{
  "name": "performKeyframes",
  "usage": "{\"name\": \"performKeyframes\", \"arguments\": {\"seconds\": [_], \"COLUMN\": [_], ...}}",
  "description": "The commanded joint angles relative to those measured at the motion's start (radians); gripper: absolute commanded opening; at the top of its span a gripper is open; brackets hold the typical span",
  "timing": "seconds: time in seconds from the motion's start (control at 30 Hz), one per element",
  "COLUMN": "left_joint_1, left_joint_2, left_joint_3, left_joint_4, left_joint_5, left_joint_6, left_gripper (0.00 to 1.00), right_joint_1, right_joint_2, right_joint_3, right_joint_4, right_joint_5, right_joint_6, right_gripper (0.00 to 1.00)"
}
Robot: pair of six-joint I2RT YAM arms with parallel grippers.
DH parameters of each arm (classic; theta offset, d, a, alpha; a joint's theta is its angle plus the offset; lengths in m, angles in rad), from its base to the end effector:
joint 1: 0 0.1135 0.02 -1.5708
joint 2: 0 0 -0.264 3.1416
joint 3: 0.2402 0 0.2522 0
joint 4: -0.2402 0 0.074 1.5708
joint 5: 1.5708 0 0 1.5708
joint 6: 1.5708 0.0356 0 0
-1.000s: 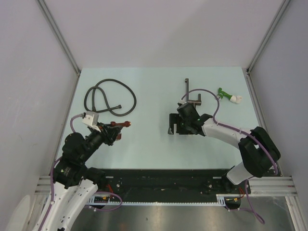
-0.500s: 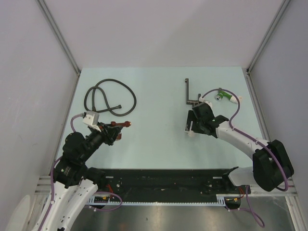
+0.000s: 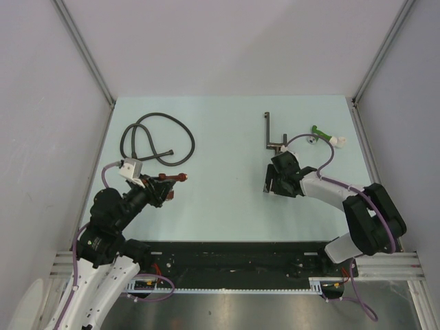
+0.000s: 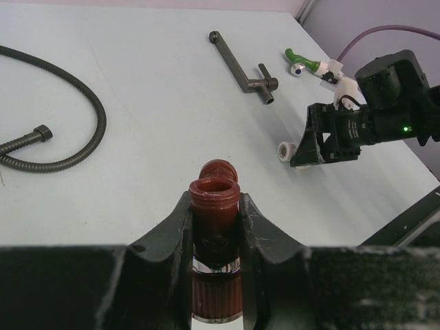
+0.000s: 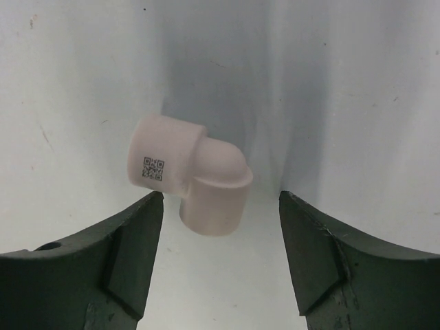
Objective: Install the water faucets
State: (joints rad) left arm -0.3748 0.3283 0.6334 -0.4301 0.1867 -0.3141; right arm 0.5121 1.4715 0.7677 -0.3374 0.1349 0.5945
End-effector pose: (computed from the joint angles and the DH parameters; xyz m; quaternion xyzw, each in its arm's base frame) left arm 0.0849 -0.0405 0.3158 0.0843 0.7444 -0.2882 0.5964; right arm 0.2417 0.1304 0.1691 0.0573 0.9614 0.0819 0.2563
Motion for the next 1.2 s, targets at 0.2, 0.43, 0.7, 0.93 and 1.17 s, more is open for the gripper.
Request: {"name": "performKeyframes", "arguments": {"seconds": [0.2,0.43,0.7,0.93,1.17], "left_joint_1": [-0.004,-0.004,-0.004,-0.006,-0.006], "left_joint_2": [0.009,0.026,0.069,0.222,0.411], "left_joint_3": [-0.008,-0.005,-0.028,0.046,0.195], "left_joint_4": [0.042,0.048,0.194,0.401,0.643], "left_joint_5": [0.01,0.017,0.128,0.24,0.316], "left_joint_6": [-0.011,-0.016,-0.103,-0.227,-0.358], "left_gripper": [0.0,0.0,0.0,0.0,0.0], "right_joint_1": [0.011,0.051,0.132,0.216,0.259], "right_joint_2": [0.055,0.035,-0.102,-0.287,-0.364], "right_joint_3": [0.001,0.001,0.002,0.002,0.019], "right_joint_4": [0.057,0.072,0.173,0.42,0.768], "right_joint_5": [0.031,0.074,0.127,0.173,0.166], "right_joint_6": [-0.012,-0.033,-0.107,-0.223,-0.395], "right_gripper": [0.56,0.27,0.0,0.0,0.0]}}
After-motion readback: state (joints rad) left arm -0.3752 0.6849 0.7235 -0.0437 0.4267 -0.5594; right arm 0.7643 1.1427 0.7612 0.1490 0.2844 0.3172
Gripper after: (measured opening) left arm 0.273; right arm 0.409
